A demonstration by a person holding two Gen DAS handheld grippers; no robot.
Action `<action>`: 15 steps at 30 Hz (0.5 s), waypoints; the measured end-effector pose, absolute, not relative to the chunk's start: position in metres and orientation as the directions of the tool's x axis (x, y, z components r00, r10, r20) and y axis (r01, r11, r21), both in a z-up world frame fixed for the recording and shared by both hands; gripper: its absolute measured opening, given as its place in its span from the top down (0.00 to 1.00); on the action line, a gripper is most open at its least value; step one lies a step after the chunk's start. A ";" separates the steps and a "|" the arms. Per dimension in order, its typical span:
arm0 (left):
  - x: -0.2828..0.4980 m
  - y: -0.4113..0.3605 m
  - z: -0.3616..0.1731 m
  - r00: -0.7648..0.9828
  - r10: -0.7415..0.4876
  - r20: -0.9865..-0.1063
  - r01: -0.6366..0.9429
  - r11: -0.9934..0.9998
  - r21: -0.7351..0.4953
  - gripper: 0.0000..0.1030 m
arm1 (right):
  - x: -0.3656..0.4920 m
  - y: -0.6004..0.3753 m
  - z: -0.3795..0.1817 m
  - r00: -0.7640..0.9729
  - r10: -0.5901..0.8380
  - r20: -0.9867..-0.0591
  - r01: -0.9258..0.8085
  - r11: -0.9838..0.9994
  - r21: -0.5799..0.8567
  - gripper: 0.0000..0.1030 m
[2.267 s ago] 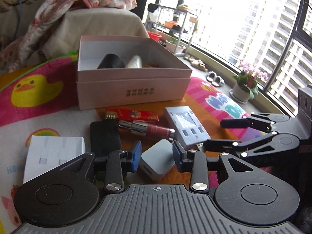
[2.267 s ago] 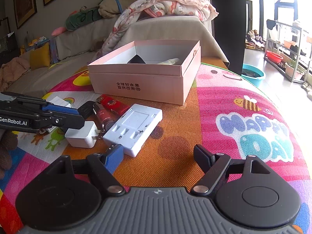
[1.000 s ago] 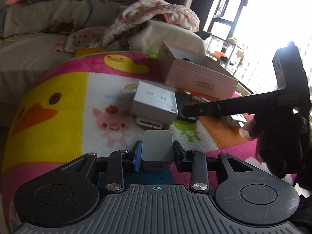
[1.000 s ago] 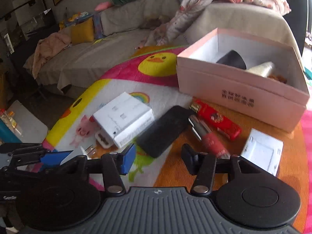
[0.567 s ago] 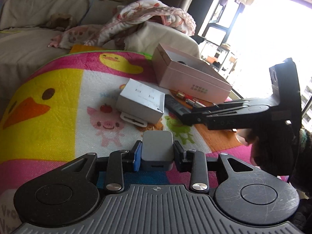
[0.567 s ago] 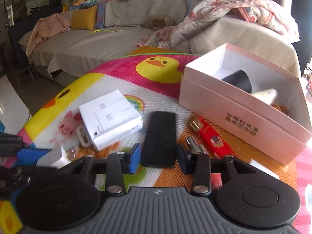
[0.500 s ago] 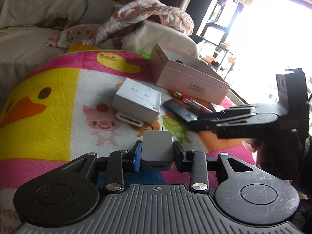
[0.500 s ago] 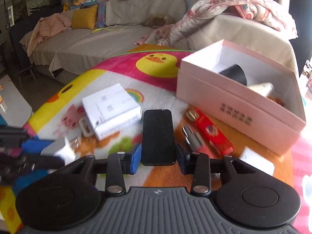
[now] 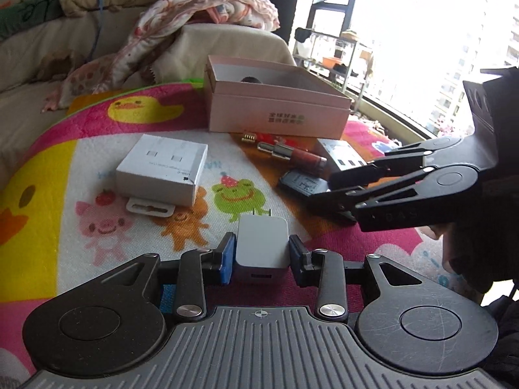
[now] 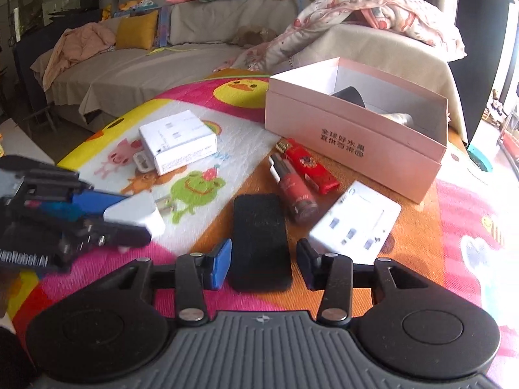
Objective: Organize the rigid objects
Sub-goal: 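Lower the adapter and phone into the pink box and open both grippers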
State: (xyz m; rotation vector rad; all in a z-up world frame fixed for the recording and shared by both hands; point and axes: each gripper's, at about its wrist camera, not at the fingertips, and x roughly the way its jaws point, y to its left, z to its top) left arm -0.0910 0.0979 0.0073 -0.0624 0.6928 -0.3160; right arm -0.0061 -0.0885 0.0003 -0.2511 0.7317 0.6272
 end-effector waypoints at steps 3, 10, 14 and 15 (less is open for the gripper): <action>-0.091 0.094 0.008 0.726 -0.286 -0.625 0.255 0.956 -0.142 0.62 | -0.004 -0.079 0.000 0.580 0.442 -0.684 -0.629 0.776 -0.032 0.58; -0.099 0.070 0.012 0.695 -0.336 -0.635 0.368 0.926 -0.086 0.64 | -0.025 -0.105 0.016 0.498 0.484 -0.719 -0.685 0.728 0.016 0.63; -0.087 0.059 0.036 0.692 -0.411 -0.593 0.426 0.896 -0.124 0.64 | -0.035 -0.134 0.046 0.539 0.509 -0.672 -0.661 0.750 0.038 0.63; -0.080 0.057 0.047 0.703 -0.424 -0.571 0.440 0.890 -0.120 0.64 | -0.033 -0.141 0.059 0.568 0.514 -0.644 -0.646 0.762 0.038 0.63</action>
